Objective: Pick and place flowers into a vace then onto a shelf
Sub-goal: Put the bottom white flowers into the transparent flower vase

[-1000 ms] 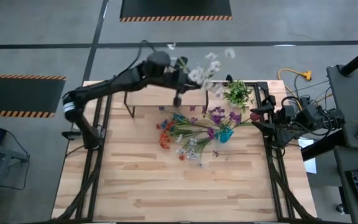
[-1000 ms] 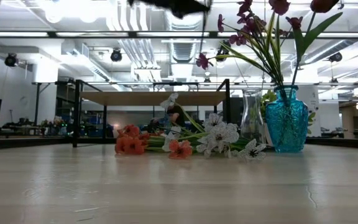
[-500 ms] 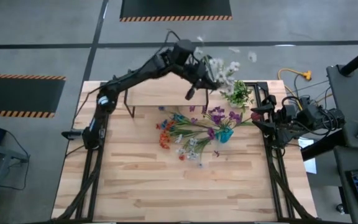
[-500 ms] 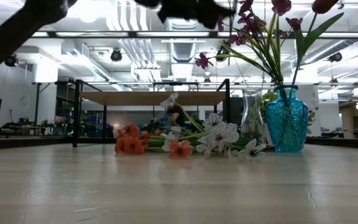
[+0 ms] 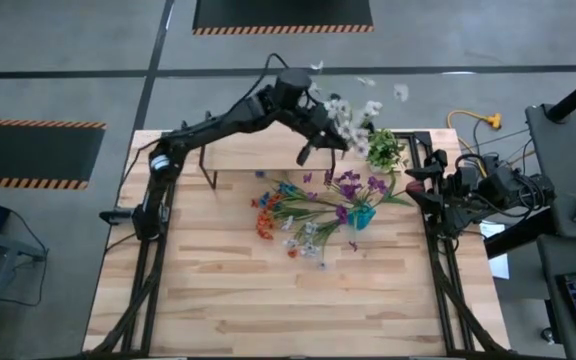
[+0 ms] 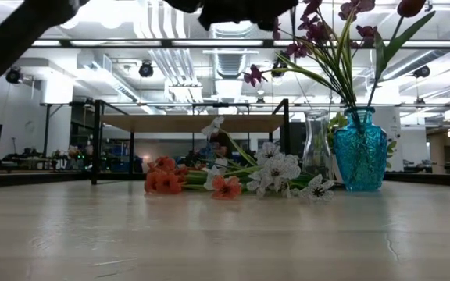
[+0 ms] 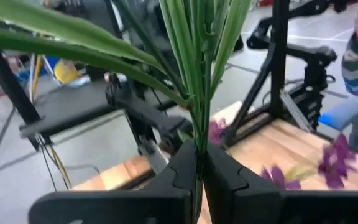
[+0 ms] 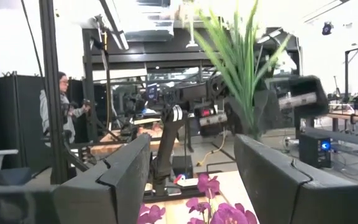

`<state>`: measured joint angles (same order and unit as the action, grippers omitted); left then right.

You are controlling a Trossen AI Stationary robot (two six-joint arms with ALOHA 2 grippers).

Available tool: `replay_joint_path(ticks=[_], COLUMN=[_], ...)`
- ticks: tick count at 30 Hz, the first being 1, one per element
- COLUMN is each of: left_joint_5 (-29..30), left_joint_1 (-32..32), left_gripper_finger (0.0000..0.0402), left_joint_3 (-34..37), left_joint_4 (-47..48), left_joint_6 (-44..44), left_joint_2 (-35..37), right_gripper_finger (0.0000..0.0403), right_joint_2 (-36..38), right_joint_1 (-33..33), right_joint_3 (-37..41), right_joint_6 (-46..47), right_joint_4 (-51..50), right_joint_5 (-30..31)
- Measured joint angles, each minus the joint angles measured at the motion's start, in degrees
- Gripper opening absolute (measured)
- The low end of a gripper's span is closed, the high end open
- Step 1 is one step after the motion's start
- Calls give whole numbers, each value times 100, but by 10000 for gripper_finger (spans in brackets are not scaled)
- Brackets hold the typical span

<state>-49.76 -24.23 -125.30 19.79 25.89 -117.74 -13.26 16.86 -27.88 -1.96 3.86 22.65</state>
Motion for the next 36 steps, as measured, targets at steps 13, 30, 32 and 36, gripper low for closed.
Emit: replay_joint_path(ticks=[13,30,32,36], left_joint_5=[-669,-1249,-1261,-1371], left_joint_1=[3,248,250,246], left_gripper_finger=[0,0,0,0], left_joint_3=[-323,-859,-945,-972], left_joint_4=[-24,894,887,895], left_joint_6=[-357,253,253,237], left_joint_2=[-644,-1059,-1059,-1055], right_gripper_finger=[224,224,224,224], right_joint_2=[15,13,13,13], right_joint_1=[0,0,0,0], right_joint_3=[2,2,2,2], right_joint_6=[-22,-20,-20,-20], right_joint_4=[-2,0,4,5], right_joint_5=[-2,-9,-9,-9])
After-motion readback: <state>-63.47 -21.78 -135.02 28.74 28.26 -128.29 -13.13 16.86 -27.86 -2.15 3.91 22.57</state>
